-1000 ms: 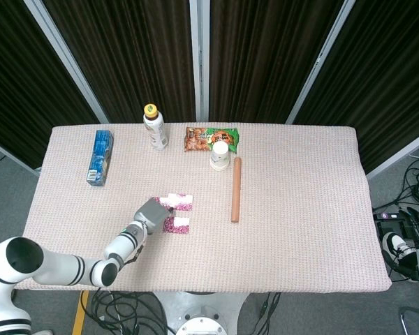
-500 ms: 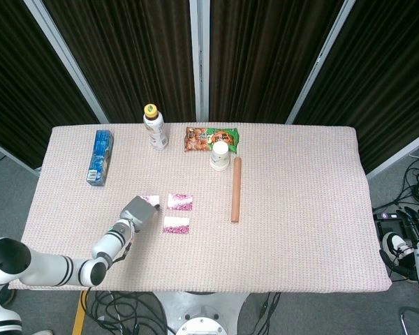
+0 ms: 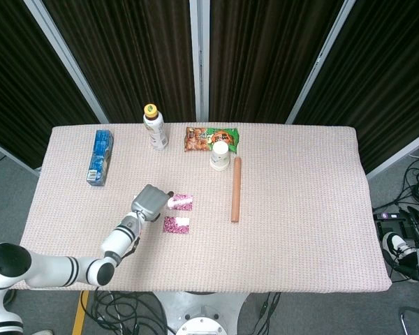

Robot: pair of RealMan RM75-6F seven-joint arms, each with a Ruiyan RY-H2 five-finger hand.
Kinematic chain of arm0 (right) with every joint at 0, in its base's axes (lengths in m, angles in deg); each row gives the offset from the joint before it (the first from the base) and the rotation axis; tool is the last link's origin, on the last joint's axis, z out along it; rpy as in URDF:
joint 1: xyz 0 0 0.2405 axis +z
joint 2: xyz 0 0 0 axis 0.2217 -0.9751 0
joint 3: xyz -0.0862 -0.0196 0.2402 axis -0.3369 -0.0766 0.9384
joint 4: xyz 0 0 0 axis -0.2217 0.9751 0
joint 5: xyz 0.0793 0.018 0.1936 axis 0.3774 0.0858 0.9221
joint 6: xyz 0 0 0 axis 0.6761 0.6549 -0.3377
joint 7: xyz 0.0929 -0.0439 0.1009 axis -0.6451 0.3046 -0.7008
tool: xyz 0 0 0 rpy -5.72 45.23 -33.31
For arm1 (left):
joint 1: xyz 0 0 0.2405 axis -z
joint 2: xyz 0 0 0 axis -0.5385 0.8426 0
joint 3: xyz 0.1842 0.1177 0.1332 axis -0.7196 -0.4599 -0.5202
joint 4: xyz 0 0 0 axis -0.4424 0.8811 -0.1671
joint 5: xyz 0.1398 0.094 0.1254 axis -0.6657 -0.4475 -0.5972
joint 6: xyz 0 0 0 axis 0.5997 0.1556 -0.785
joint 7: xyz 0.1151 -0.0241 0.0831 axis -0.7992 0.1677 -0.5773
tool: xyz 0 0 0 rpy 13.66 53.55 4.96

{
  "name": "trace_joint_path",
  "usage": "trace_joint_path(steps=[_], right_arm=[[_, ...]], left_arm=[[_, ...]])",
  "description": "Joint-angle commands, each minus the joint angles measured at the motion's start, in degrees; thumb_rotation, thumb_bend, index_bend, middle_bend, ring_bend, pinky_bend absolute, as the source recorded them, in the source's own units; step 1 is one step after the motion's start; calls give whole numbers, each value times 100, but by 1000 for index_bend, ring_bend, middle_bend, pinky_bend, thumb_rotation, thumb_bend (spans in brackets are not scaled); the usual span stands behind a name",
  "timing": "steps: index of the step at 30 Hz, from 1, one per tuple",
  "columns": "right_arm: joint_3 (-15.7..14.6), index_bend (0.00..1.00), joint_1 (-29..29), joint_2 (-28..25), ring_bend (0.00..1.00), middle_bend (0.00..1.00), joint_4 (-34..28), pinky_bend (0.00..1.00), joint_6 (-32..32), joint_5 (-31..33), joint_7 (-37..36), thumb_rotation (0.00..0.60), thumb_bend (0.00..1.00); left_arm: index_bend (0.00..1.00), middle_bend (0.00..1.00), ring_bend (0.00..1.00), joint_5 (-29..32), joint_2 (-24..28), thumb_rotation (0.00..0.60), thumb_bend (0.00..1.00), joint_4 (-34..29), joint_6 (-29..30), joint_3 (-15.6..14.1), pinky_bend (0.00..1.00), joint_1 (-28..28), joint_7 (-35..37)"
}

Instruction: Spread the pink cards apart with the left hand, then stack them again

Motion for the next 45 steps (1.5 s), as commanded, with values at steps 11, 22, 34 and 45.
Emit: trace_joint_path(steps=[11, 22, 34, 45], right_arm=[[20, 120, 53, -9, 0, 69, -45, 0, -64, -8, 55, 506, 164], [26, 121, 15, -39, 0, 69, -33, 0, -79, 94, 50, 507, 164], [41, 120, -7, -40, 0, 69, 53, 0, -110, 173, -31, 507, 161], [41, 121, -5, -21, 0, 68, 97, 0, -147, 192, -57, 505, 163]], left_arm=[[354, 879, 869, 871, -813, 600, 266, 1031, -542, 829, 962, 108, 168], [356, 879, 869, 1449, -1333, 600, 265, 1676, -646, 1016, 963, 267, -190], [359, 879, 868, 1725, -1595, 600, 265, 2078, -784, 1061, 962, 354, -536], [436, 881, 869, 1491, -1747, 600, 266, 2292, -799, 1140, 962, 281, -496]])
